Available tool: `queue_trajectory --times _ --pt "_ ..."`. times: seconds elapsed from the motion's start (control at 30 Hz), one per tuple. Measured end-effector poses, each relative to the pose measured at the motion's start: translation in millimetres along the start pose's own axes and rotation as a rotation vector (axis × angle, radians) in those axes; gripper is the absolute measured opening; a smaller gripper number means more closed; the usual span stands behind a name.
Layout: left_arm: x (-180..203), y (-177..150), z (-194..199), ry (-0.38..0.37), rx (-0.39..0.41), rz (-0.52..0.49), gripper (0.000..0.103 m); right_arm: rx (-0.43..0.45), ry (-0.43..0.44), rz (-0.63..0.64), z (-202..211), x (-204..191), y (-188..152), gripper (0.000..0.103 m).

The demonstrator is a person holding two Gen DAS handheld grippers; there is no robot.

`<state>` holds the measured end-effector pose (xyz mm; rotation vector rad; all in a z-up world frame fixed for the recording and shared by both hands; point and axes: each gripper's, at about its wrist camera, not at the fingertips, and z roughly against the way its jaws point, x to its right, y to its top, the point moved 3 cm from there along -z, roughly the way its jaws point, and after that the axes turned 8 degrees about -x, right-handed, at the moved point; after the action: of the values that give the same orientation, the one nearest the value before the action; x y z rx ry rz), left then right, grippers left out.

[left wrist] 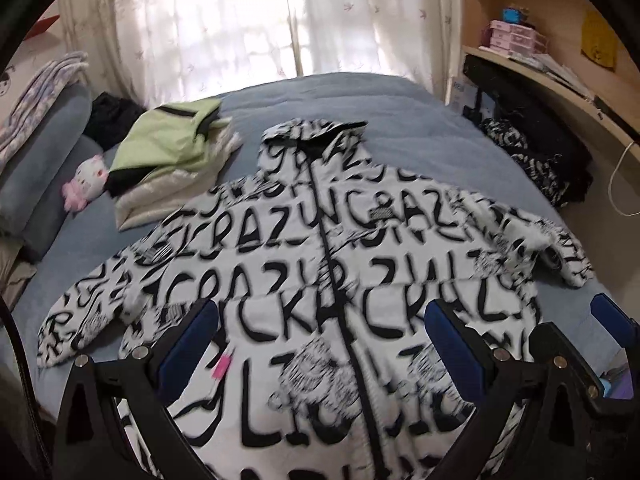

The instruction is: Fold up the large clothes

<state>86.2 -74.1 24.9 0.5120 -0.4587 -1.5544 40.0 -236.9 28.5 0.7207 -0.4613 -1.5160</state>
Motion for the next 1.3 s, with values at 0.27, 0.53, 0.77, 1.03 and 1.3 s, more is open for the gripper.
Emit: queue_trajectory --times 0.27,0.53,0.77,1.03,1.3 --pt "53.0 56.1 -1.0 -0.108 0.027 -0.094 0.102 0.051 -0.094 0.020 13.9 51.1 54.4 0.103" --pt "100.8 115.1 -24.2 -0.316 -0.090 -0.065 0.102 0.078 -0.183 -0.095 24.6 139.0 107.1 0.103" --pt "132.4 150.9 -57.0 -0.192 -0.019 -0.073 0.102 0.017 -0.209 -0.271 4.9 227.0 122.0 0.103" --pt "177.2 151.0 -131.8 -0.022 -0.021 -0.167 0.102 -0.184 -0.184 -0.546 -61.0 345.1 79.8 0.102" --pt "217.6 123.7 -187.4 -0.094 -0.130 -0.201 0.102 -0.320 -0.084 -0.806 -104.6 411.6 7.0 0.084"
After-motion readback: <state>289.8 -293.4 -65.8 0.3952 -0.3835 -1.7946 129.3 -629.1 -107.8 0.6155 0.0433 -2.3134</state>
